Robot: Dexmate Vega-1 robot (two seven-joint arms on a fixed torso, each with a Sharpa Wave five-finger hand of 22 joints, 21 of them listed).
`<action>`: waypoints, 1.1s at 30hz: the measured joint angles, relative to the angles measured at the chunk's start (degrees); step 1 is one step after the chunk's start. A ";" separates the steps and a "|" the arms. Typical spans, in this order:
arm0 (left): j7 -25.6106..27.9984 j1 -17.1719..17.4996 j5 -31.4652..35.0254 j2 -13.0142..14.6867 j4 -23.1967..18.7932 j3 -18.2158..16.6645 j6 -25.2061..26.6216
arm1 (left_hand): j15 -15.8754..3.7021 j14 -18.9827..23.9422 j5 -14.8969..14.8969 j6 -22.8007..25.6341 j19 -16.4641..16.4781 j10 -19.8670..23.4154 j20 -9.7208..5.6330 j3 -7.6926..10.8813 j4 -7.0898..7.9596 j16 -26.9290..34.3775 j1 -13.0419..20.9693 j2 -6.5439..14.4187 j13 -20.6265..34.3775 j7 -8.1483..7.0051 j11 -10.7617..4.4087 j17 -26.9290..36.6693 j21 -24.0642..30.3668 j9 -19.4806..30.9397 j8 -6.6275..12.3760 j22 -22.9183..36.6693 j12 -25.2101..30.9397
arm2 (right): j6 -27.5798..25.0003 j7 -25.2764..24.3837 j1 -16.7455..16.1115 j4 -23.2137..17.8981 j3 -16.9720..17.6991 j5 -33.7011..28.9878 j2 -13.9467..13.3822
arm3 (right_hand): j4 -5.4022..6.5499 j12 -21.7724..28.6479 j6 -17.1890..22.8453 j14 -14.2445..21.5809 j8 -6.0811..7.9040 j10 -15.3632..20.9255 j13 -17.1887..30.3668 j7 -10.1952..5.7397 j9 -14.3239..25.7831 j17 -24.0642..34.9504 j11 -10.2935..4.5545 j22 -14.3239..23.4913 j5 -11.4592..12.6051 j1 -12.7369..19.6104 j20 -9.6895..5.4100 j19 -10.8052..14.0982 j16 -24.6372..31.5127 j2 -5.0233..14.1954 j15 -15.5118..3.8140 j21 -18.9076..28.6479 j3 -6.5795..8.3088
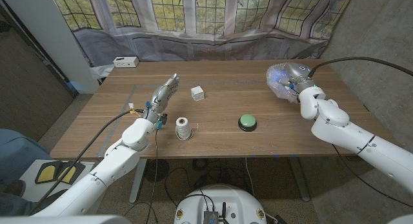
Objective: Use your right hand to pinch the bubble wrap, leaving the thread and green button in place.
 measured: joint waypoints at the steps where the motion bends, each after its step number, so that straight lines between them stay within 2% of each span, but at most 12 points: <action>1: 0.01 0.00 0.01 0.00 0.00 0.00 -0.02 | 0.00 0.00 0.00 0.00 0.00 0.00 0.00 0.00 0.00 0.00 0.00 0.00 0.00 0.00 0.00 0.00 0.00 0.00 0.00 0.00 0.00 | 0.00 0.00 0.34 0.33 -0.32 0.00 0.07 | 0.00 0.00 0.00 0.00 0.00 0.00 0.00 0.00 0.00 0.00 0.00 0.04 0.00 -0.02 0.00 0.00 0.00 0.02 0.00 0.00 0.00; 19: 0.09 0.06 0.17 -0.21 -0.14 -0.17 -0.44 | 0.00 0.00 0.00 -0.54 0.00 0.00 0.00 0.15 -0.15 0.00 0.00 0.00 0.00 -0.11 0.00 0.00 0.00 0.00 -0.28 0.00 0.00 | -2.91 3.55 5.09 5.09 -4.65 -0.73 1.12 | 0.00 -0.93 -0.72 -0.44 -0.22 -0.22 -0.53 0.10 -0.53 0.01 0.22 0.15 0.00 -1.29 0.00 0.00 0.01 0.22 0.19 -0.45 0.00; 29: 0.12 0.07 0.16 -0.23 -0.13 -0.17 -0.53 | 0.23 0.23 0.00 -0.54 0.00 0.00 0.00 0.15 -0.15 0.00 0.00 0.00 0.00 -0.11 0.00 0.00 0.00 0.00 -0.28 0.00 0.00 | -2.99 3.82 7.54 8.66 -6.96 -0.82 2.05 | 0.00 -0.93 -0.72 -0.63 -0.22 -0.43 -0.80 0.10 -0.53 0.01 0.02 0.15 0.00 -1.59 0.00 0.00 0.27 0.53 0.00 -0.45 0.00; 30: 0.13 0.23 0.16 -0.26 -0.11 -0.18 -0.53 | 0.23 0.23 0.00 -0.54 0.00 0.00 0.00 0.15 -0.15 0.00 0.00 0.00 0.00 -0.11 0.00 0.00 0.00 0.00 -0.28 0.00 0.00 | -3.04 5.26 7.65 8.85 -7.07 -0.89 2.10 | 0.00 -0.93 -0.72 -0.78 -0.22 -0.43 -0.80 0.10 -0.69 0.01 0.02 0.15 0.00 -1.59 0.00 0.00 0.27 0.53 0.15 -0.45 0.00; 33: 0.23 0.25 0.16 -0.26 -0.12 -0.18 -0.53 | 0.22 0.22 0.00 -0.54 0.00 0.00 0.00 0.15 -0.15 0.00 0.00 0.00 0.00 -0.11 0.00 0.00 0.00 0.00 -0.28 0.00 0.00 | -3.01 5.40 8.32 10.09 -7.75 -0.87 2.44 | 0.00 -0.93 -0.71 -0.93 -0.22 -0.43 -0.80 0.10 -0.80 0.01 0.02 0.15 0.00 -2.06 0.00 0.00 0.27 0.52 0.30 -0.45 0.00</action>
